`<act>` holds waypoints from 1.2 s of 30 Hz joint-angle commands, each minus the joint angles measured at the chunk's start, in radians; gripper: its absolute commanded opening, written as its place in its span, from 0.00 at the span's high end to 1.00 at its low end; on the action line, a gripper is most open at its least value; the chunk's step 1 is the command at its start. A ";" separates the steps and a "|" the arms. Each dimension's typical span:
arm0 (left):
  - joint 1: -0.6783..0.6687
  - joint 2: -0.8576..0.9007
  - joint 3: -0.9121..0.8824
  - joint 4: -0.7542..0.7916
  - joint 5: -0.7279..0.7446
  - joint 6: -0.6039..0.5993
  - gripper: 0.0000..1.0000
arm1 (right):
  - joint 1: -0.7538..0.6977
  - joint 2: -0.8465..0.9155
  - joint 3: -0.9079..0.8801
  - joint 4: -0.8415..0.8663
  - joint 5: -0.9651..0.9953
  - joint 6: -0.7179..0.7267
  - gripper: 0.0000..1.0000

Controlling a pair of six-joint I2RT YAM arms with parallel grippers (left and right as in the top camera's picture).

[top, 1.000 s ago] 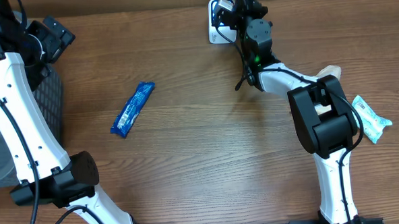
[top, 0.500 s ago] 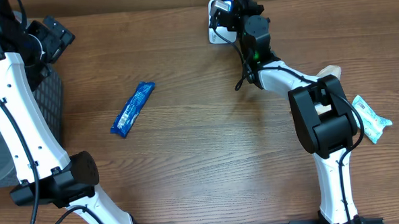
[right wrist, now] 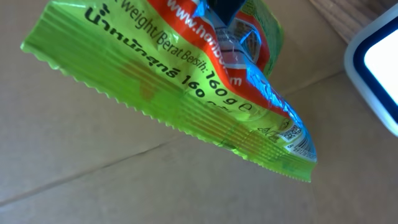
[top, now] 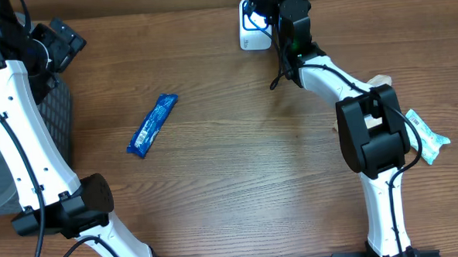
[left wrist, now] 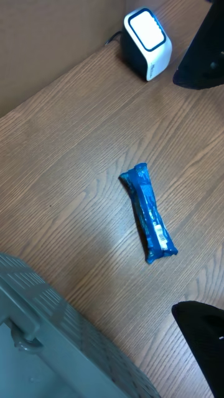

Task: Scan the item barcode
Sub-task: 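Keep the Haribo bag pressed at the scanner with the right gripper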

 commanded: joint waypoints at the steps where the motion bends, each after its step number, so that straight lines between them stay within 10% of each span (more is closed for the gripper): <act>1: -0.008 -0.028 0.010 -0.002 0.003 -0.009 0.00 | -0.003 0.047 0.031 0.019 0.020 0.014 0.96; 36: -0.008 -0.028 0.010 -0.002 0.003 -0.009 0.00 | 0.046 -0.010 0.031 0.045 0.272 -0.072 0.96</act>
